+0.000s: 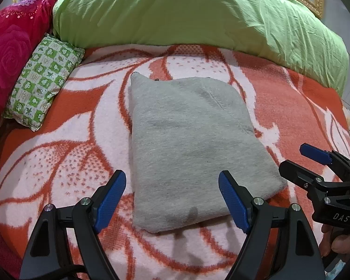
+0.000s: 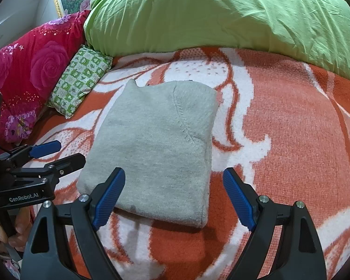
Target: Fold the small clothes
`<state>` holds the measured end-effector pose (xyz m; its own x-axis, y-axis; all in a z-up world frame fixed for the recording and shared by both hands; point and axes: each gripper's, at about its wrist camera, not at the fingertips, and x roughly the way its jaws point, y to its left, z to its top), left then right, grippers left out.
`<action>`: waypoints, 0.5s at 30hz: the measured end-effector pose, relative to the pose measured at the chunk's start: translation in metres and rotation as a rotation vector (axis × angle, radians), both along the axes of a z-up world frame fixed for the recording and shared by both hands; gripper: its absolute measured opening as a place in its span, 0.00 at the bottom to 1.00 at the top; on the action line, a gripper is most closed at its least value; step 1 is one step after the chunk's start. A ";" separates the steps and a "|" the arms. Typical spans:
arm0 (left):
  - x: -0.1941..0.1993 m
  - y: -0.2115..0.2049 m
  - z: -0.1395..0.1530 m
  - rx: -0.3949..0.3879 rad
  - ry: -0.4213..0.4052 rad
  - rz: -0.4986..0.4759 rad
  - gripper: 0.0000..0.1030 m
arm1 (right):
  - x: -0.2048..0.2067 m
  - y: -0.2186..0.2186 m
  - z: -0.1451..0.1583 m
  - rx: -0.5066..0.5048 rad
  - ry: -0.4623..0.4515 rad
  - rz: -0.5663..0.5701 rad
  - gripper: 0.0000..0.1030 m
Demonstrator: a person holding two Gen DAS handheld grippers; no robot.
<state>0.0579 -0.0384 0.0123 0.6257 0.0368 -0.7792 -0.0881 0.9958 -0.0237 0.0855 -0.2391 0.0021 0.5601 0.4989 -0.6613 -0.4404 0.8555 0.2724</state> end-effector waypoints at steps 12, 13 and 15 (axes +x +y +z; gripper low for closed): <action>0.000 -0.001 -0.001 -0.002 0.003 -0.002 0.80 | 0.000 0.001 -0.001 0.000 -0.001 0.000 0.83; 0.000 -0.001 -0.001 0.000 0.002 -0.002 0.80 | -0.001 0.001 -0.001 0.000 -0.002 0.000 0.83; 0.001 -0.002 -0.002 0.003 0.002 0.001 0.80 | 0.000 0.001 -0.001 0.000 -0.005 0.001 0.83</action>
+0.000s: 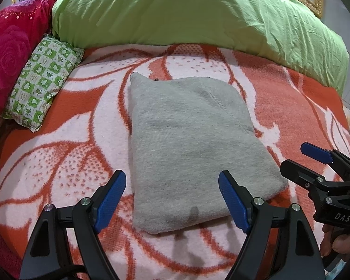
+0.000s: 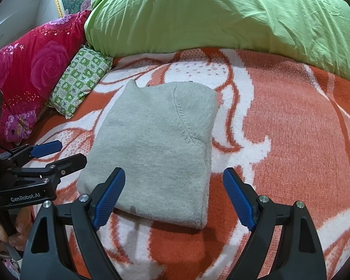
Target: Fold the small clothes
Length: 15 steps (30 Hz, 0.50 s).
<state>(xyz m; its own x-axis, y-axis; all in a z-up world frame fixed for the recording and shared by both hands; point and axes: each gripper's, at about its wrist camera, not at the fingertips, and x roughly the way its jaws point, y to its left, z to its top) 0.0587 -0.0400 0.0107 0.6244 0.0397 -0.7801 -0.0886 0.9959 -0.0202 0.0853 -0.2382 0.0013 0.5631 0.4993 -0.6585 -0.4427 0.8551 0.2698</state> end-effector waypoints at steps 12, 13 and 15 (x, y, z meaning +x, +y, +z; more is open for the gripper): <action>0.004 0.002 -0.006 -0.006 0.007 0.005 0.80 | 0.007 -0.001 -0.007 0.001 0.011 -0.006 0.83; 0.004 0.002 -0.006 -0.009 0.009 0.007 0.80 | 0.007 -0.001 -0.007 0.000 0.011 -0.006 0.83; 0.005 0.003 -0.007 -0.011 0.009 0.009 0.80 | 0.008 -0.001 -0.008 0.000 0.009 -0.005 0.83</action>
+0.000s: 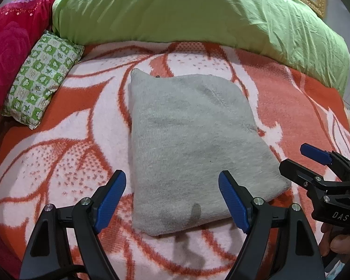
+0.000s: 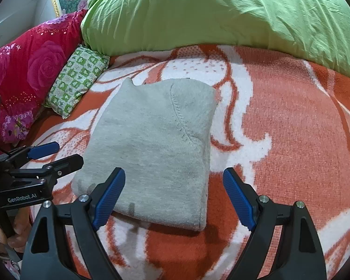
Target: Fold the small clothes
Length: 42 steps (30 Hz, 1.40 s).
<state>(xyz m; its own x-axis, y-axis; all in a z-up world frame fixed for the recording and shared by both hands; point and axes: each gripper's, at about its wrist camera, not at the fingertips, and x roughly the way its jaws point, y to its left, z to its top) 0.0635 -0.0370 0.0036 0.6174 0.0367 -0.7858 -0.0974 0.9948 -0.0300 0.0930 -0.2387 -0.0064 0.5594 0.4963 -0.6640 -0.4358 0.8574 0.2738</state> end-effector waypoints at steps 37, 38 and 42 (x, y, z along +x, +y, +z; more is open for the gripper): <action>0.010 0.005 -0.013 0.057 -0.008 0.002 0.79 | 0.011 0.008 -0.009 -0.015 0.022 0.028 0.83; 0.010 0.006 -0.013 0.057 -0.008 0.002 0.79 | 0.011 0.008 -0.009 -0.014 0.023 0.028 0.83; 0.010 0.005 -0.013 0.059 -0.007 0.002 0.79 | 0.012 0.009 -0.009 -0.015 0.024 0.030 0.83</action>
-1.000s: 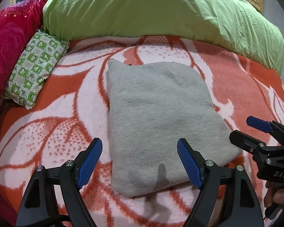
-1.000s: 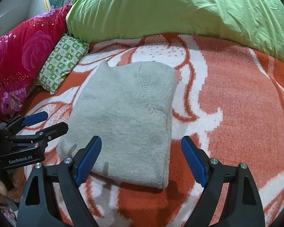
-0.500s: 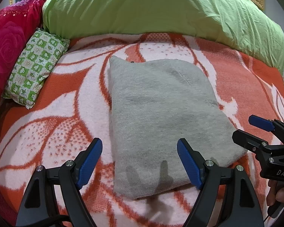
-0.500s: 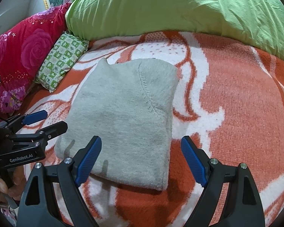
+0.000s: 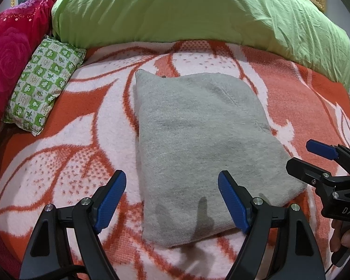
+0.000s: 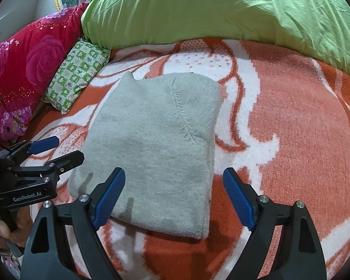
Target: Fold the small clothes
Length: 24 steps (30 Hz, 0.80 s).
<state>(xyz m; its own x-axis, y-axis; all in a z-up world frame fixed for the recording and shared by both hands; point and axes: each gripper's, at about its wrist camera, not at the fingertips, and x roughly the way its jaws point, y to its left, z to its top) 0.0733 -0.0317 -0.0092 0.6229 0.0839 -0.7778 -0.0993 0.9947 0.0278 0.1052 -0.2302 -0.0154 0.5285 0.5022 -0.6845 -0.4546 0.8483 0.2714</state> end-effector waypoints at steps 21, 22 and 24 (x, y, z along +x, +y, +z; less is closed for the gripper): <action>-0.002 0.008 0.003 -0.007 -0.007 -0.008 0.79 | 0.005 0.008 0.000 -0.014 0.004 0.007 0.83; -0.003 0.008 0.004 -0.009 -0.009 -0.010 0.79 | 0.005 0.008 0.000 -0.015 0.004 0.008 0.83; -0.003 0.006 0.004 -0.005 -0.014 -0.014 0.79 | 0.005 0.008 0.000 -0.015 0.004 0.007 0.83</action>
